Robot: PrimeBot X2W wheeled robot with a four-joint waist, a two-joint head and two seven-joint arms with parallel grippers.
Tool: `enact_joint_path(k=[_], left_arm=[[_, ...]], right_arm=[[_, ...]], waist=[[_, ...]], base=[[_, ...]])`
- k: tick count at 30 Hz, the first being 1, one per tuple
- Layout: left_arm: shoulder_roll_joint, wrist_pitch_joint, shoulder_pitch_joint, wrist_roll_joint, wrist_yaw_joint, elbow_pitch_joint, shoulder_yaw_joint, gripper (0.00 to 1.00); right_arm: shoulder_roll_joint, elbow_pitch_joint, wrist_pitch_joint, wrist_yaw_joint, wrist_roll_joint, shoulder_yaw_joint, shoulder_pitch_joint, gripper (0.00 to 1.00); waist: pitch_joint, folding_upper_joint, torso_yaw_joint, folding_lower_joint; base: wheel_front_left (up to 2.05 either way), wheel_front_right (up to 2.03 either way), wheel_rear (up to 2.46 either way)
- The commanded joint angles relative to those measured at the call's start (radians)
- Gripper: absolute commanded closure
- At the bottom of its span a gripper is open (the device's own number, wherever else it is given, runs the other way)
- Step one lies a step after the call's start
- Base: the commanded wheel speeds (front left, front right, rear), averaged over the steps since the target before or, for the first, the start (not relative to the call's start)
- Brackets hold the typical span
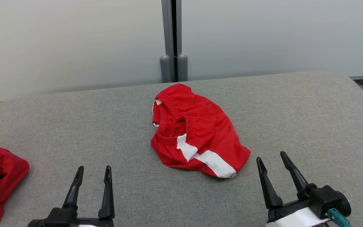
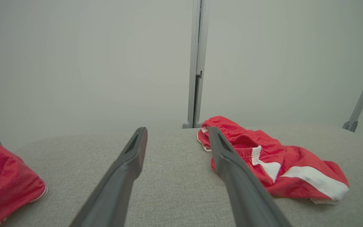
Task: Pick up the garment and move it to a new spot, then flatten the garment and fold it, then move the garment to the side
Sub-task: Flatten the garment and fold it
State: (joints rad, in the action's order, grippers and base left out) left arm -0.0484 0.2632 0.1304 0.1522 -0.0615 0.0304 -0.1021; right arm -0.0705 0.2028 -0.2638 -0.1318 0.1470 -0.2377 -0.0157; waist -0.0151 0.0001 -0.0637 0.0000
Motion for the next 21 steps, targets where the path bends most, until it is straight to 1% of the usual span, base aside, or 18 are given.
enact_joint_path(k=[1, 11, 15, 21], left_arm=[[-0.003, 0.001, -0.002, -0.005, 0.003, 0.001, 0.003, 0.00], [-0.003, 0.001, -0.005, -0.013, 0.006, 0.009, -0.003, 0.00], [-0.003, 0.001, -0.015, -0.012, 0.013, 0.019, -0.006, 0.00], [-0.003, 0.001, -0.033, -0.040, 0.023, 0.032, -0.014, 0.00]], right_arm=[[-0.004, 0.000, 0.000, 0.002, 0.005, -0.001, 0.006, 0.00], [-0.009, 0.003, 0.000, 0.002, 0.009, -0.007, 0.005, 0.00], [-0.010, 0.003, 0.000, 0.002, 0.009, -0.011, 0.001, 0.00], [-0.010, -0.002, 0.000, 0.002, 0.008, -0.014, -0.007, 0.00]], waist=[[0.000, -0.0001, 0.000, 0.0000], [-0.001, -0.0001, -0.002, 0.0000], [0.001, -0.0001, -0.006, 0.0000], [0.016, -0.0001, -0.023, 0.0000]], base=[[0.00, 0.00, 0.00], [0.00, 0.00, 0.00], [0.00, 0.00, 0.00], [0.00, 0.00, 0.00]])
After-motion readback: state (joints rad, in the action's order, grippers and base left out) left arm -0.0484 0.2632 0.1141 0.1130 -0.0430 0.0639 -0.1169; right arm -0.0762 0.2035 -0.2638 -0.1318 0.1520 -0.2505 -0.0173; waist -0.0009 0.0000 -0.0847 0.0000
